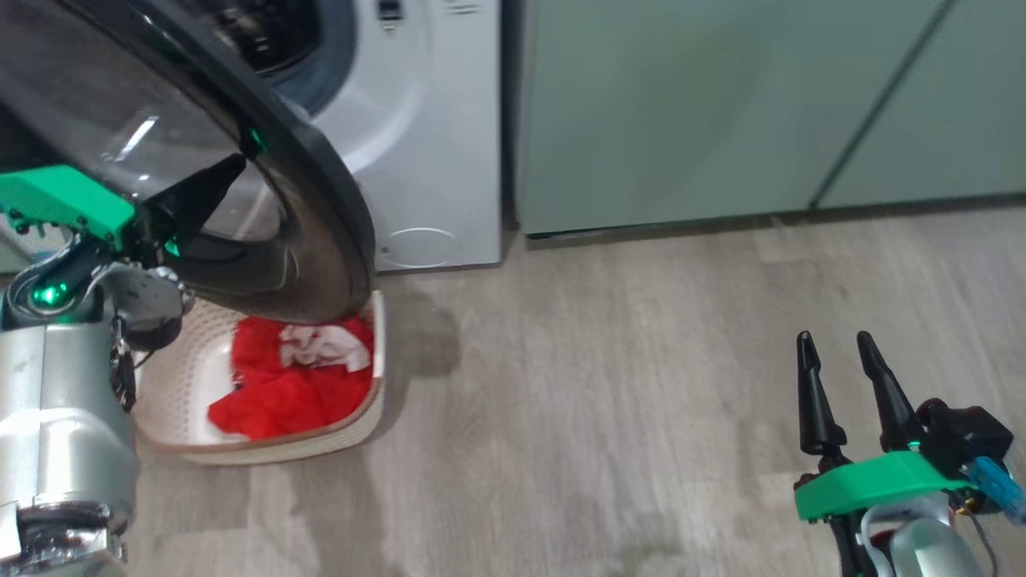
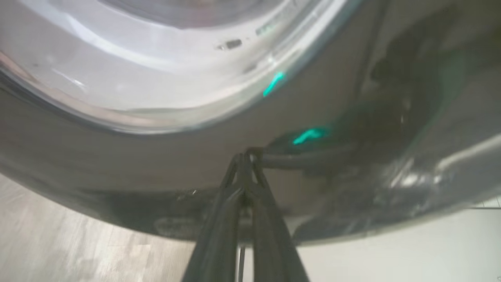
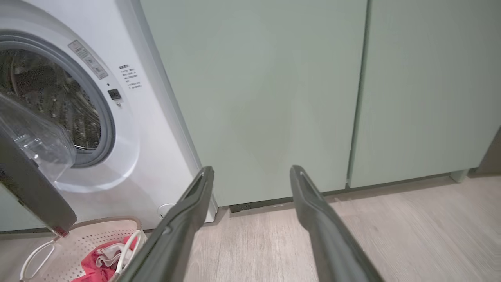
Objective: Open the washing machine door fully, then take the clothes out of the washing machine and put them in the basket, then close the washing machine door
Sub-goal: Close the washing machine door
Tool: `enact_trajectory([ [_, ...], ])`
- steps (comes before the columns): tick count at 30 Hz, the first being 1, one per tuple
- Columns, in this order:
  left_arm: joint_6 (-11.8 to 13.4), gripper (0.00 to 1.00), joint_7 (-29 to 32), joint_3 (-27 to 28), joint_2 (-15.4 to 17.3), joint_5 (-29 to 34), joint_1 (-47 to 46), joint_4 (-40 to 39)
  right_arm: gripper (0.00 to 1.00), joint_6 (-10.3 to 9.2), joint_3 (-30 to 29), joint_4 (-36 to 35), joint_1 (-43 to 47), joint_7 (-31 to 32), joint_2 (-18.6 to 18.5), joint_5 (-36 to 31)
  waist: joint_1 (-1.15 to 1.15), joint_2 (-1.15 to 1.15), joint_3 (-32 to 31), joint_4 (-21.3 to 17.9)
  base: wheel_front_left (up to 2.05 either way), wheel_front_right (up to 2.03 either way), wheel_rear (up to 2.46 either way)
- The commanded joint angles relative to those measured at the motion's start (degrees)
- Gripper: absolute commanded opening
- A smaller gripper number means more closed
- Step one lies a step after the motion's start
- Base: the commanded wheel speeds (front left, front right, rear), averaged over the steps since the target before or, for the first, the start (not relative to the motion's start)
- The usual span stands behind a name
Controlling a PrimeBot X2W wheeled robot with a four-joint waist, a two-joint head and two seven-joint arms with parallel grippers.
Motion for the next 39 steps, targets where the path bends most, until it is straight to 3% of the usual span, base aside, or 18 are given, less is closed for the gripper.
enact_trajectory([
  [1, -0.66, 0.0, -0.52, 1.47, 2.5, 0.03, -2.99, -1.51, 1.0, -0.04, 1.11, -2.1, -2.06, -0.35, 0.14, 0.09, 0.0, 0.0, 0.31, -2.24, 0.0, 0.0, 0.0],
  [12, -1.94, 0.0, -3.6, 1.12, 2.46, 0.29, -0.6, -0.14, 1.0, -0.04, 0.88, -2.01, -1.03, -0.35, 0.39, -0.24, 0.0, 0.0, -1.99, -1.49, 0.0, 0.0, 0.0],
  [13, -1.98, 0.13, -4.36, 1.14, 2.67, 0.52, 0.12, -0.3, 1.0, -0.04, 0.93, -1.97, -0.85, -0.35, 0.4, -0.27, 0.0, 0.0, -2.47, -1.27, 0.0, 0.0, 0.0],
  [14, -2.01, 0.42, -5.39, 1.15, 2.93, 0.8, 0.9, -0.78, 1.0, -0.04, 0.97, -1.93, -0.63, -0.35, 0.4, -0.3, 0.0, 0.0, -2.93, -1.06, 0.0, 0.0, 0.0],
  [15, -2.02, 0.8, -6.65, 0.91, 3.22, 1.31, 1.85, -1.74, 1.0, -0.04, 0.98, -1.91, -0.41, -0.35, 0.38, -0.31, 0.0, 0.0, -3.37, -0.84, 0.0, 0.0, 0.0],
  [16, -2.03, 1.0, -7.9, 0.59, 3.48, 1.79, 2.99, -2.86, 1.0, -0.04, 1.01, -1.9, -0.22, -0.35, 0.37, -0.3, 0.0, 0.0, -3.75, -0.68, 0.0, 0.0, 0.0],
  [25, -2.05, 1.0, -21.66, -6.41, 6.27, 6.82, 15.22, -16.33, 1.0, -0.04, 0.92, -2.26, 0.46, -0.35, 0.44, -0.16, 0.0, 0.0, -5.16, 0.28, 0.0, 0.0, 0.0],
  [31, -2.06, 1.0, -40.72, -16.71, 10.85, 12.18, 24.36, -23.75, 1.0, -0.04, 0.49, -2.38, 0.69, -0.35, 0.44, -0.15, 0.0, 0.0, -5.62, 0.88, 0.0, 0.0, 0.0],
  [36, -2.06, 1.0, -57.43, -26.36, 14.49, 16.75, 29.11, -22.23, 1.0, -0.04, -0.44, -2.71, 1.5, -0.35, 0.48, -0.12, 0.0, 0.0, -6.12, 1.41, 0.0, 0.0, 0.0],
  [39, -2.06, 1.0, -61.51, -30.67, 15.64, 19.14, 29.74, -19.96, 1.0, -0.04, -0.79, -2.82, 2.2, -0.35, 0.54, -0.17, 0.0, 0.0, -6.41, 1.76, 0.0, 0.0, 0.0],
])
